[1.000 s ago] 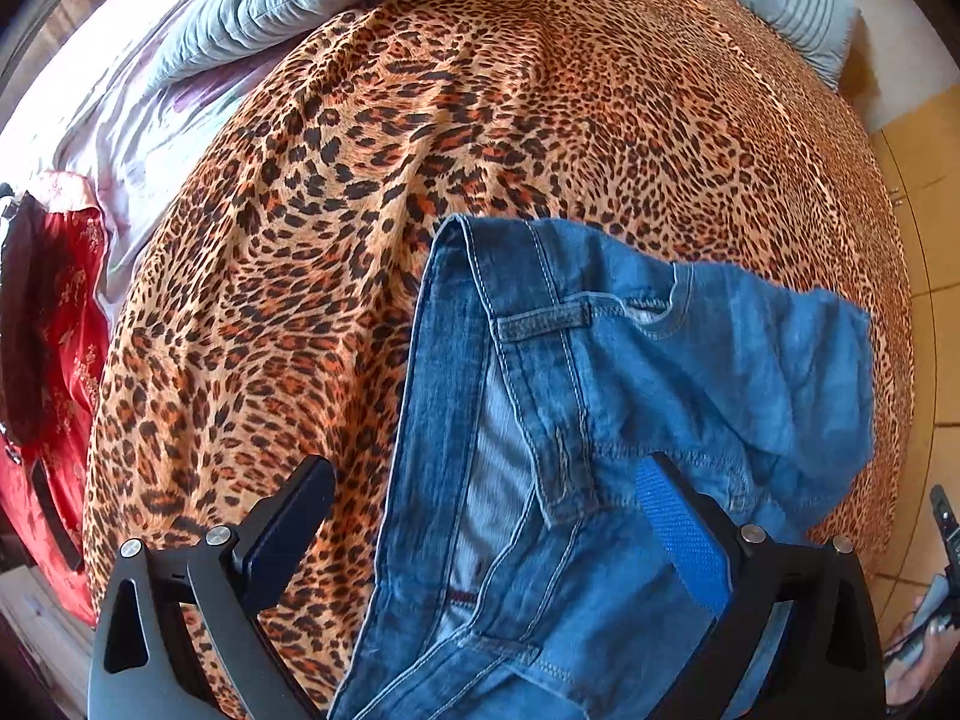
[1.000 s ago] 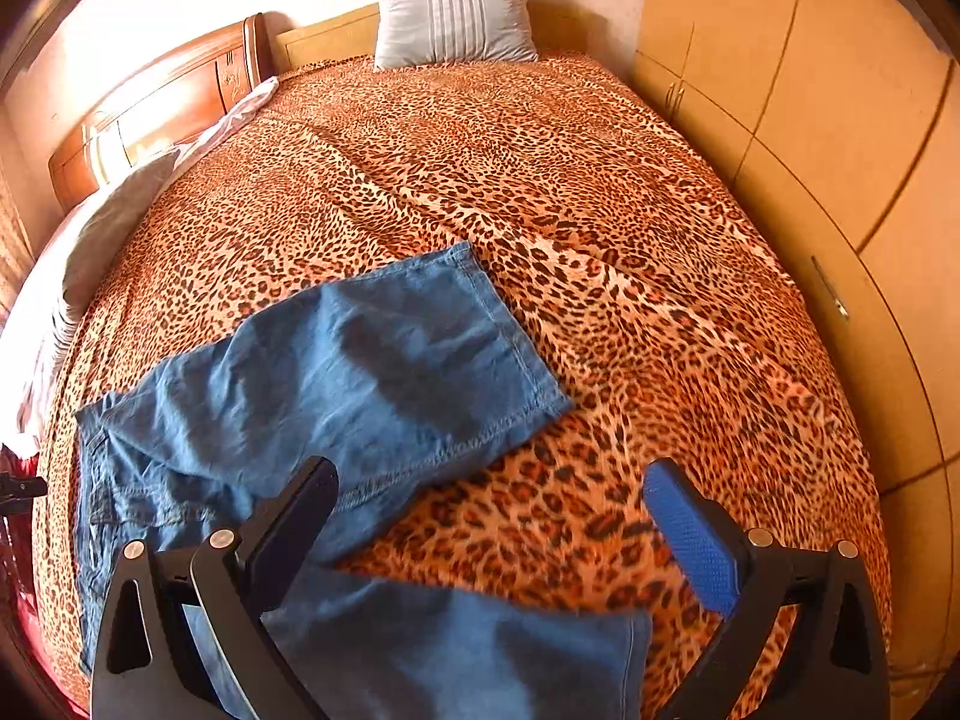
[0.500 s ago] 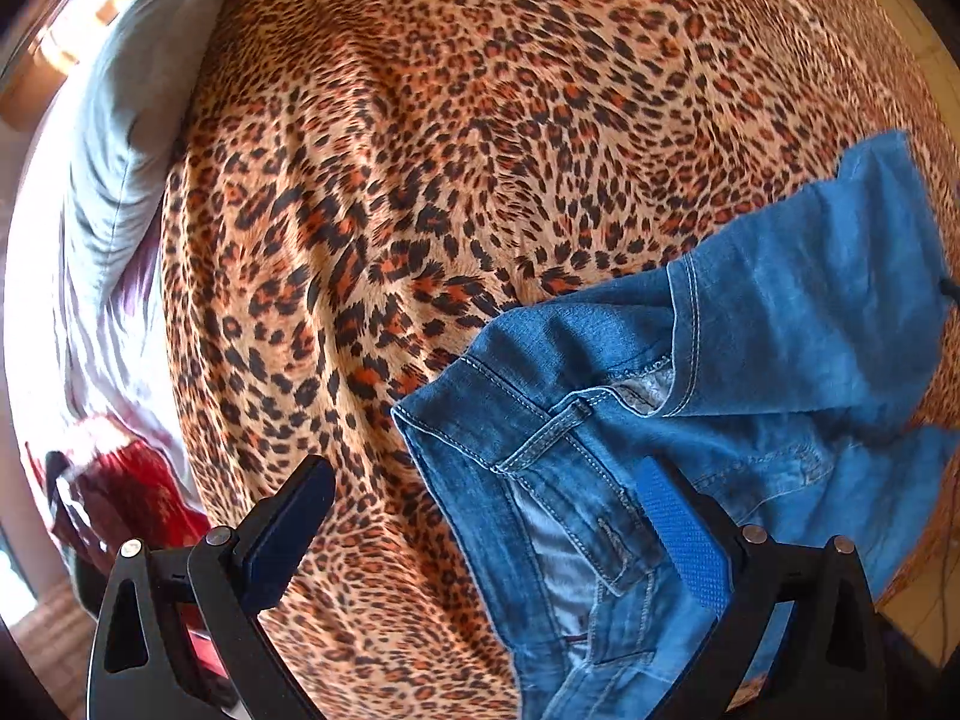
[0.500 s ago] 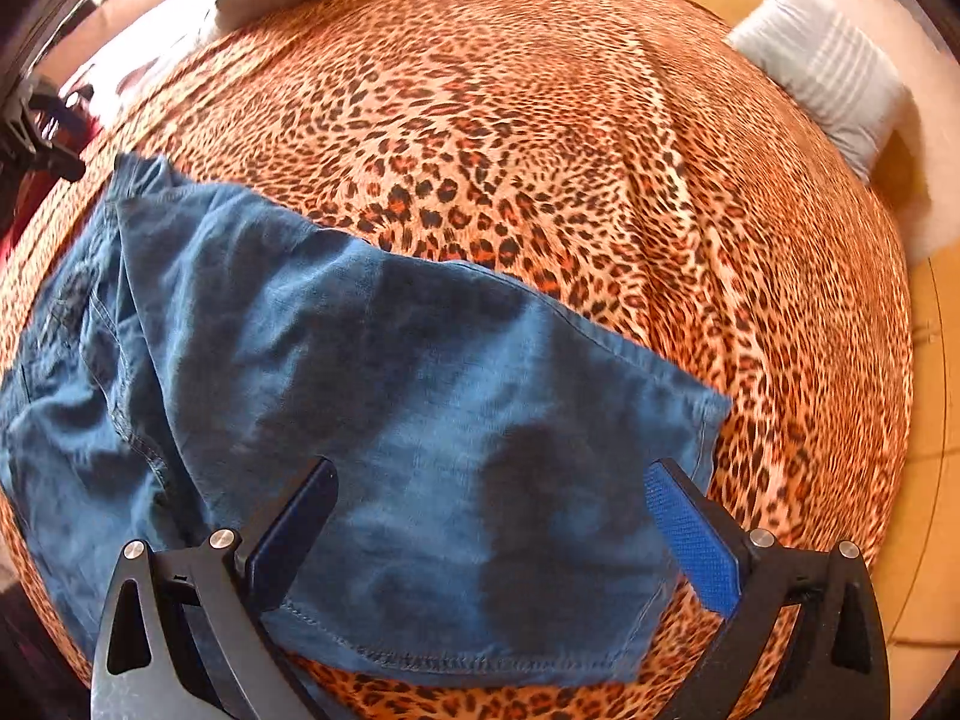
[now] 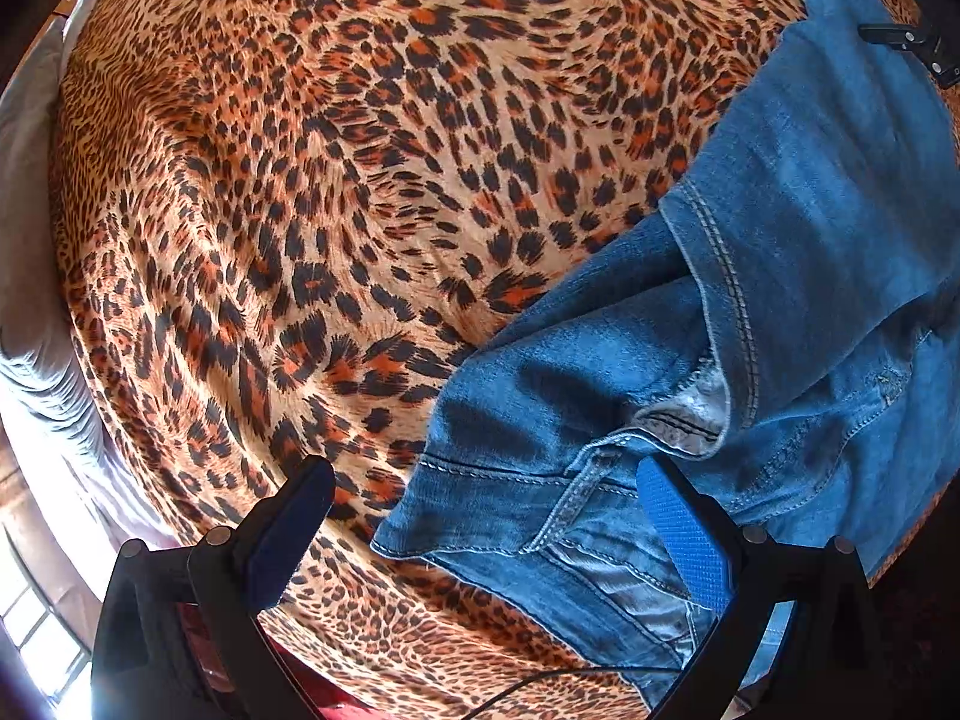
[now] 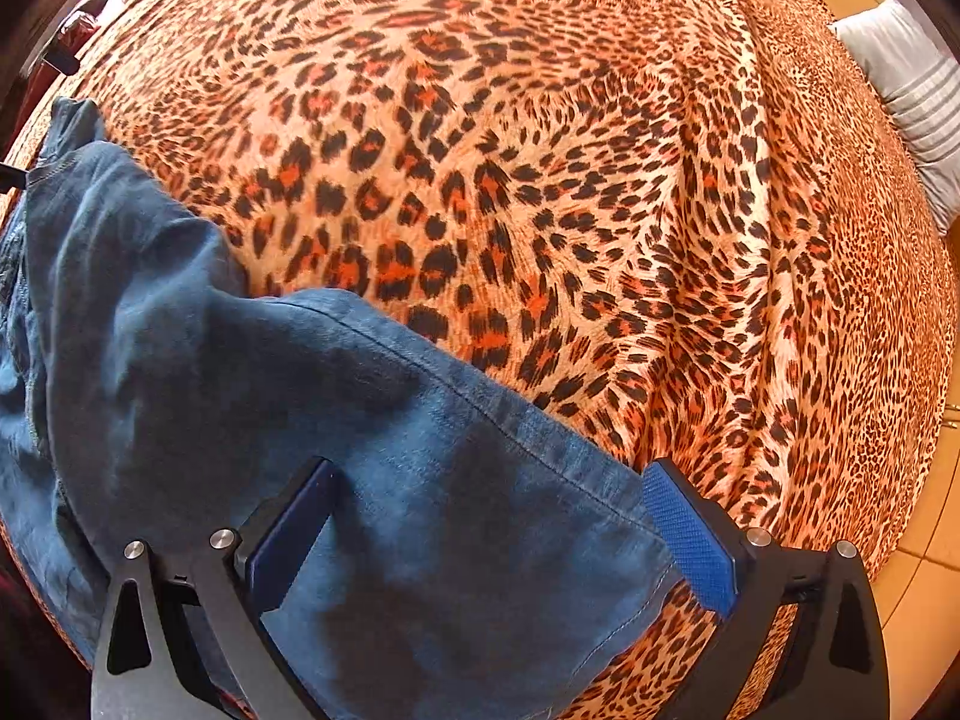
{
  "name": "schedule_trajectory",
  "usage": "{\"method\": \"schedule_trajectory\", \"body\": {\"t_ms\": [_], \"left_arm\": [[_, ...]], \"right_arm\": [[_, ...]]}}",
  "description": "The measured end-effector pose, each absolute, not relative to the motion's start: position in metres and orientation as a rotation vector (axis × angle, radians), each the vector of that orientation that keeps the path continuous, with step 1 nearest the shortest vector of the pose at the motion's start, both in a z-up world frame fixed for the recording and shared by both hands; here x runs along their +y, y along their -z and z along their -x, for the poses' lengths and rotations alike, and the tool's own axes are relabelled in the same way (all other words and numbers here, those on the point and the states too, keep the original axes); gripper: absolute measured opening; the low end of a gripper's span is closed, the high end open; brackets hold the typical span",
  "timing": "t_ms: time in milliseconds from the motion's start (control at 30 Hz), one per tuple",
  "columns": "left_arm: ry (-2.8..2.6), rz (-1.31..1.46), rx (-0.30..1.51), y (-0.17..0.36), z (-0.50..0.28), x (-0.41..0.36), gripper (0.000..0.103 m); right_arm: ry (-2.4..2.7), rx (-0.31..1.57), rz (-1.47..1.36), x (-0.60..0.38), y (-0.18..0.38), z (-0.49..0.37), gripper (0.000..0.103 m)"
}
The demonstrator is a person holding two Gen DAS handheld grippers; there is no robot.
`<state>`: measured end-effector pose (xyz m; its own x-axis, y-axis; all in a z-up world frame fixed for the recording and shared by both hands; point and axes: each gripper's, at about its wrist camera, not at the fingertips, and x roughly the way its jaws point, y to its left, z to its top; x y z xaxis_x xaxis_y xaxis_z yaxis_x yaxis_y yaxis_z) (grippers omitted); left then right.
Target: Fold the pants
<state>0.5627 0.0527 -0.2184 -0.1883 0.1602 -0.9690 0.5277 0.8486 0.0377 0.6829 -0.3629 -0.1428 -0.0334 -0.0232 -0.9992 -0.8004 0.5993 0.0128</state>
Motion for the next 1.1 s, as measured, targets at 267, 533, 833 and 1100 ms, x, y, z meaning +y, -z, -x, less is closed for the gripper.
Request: {"method": "schedule_trajectory", "body": {"t_ms": [267, 533, 833, 1100], "left_arm": [[0.391, -0.488, 1.829, 0.251, -0.579, 0.066, 0.102], [0.357, -0.533, 1.857, 0.243, -0.577, 0.056, 0.102], [0.388, -0.588, 1.739, 0.221, -0.549, 0.029, 0.038], [0.282, -0.524, 1.659, 0.189, -0.524, 0.045, 0.011]], "right_arm": [[-0.789, 1.553, 0.637, -0.382, 0.163, -0.702, 0.103], [-0.793, 1.586, 0.658, -0.385, 0.163, -0.71, 0.101], [-0.771, 1.574, 0.744, -0.398, 0.144, -0.675, 0.007], [-0.715, 1.475, 0.624, -0.428, 0.093, -0.644, 0.006]]}}
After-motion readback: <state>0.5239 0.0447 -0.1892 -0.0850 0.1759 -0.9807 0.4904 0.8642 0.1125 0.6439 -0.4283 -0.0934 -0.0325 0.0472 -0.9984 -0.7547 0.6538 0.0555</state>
